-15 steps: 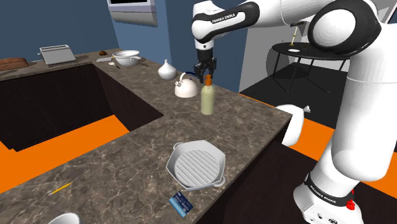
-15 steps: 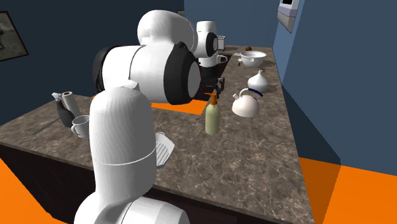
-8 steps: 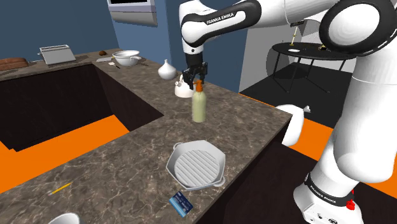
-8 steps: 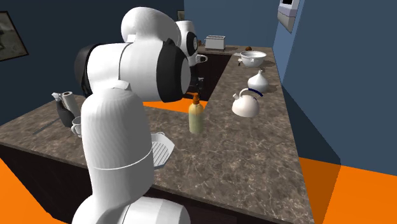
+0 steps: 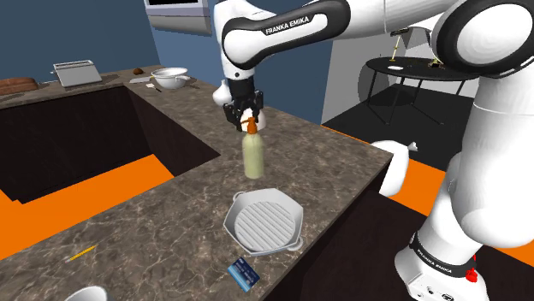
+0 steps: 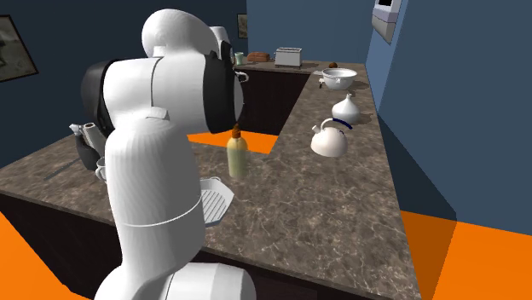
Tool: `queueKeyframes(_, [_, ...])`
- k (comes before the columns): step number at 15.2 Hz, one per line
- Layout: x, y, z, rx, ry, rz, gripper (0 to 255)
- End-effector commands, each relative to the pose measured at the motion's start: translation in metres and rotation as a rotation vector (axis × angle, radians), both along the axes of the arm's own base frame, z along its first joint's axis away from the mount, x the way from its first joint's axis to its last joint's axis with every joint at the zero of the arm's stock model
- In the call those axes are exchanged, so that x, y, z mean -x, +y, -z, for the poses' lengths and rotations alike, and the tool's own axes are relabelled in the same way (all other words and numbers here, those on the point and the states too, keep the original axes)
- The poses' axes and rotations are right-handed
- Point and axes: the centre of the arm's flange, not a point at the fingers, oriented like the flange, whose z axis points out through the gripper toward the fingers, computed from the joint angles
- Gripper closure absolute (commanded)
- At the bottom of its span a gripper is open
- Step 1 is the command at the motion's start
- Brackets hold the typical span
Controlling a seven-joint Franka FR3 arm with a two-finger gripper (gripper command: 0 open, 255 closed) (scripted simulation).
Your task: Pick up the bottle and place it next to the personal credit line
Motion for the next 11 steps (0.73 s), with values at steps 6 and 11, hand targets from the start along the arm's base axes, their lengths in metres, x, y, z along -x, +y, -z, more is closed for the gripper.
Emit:
queueKeyframes(6, [0.018,0.095,-0.002,0.0,-0.001,0.001,255])
queueKeyframes(11, [0.03,0.16,-0.002,0.0,-0.001,0.001,255])
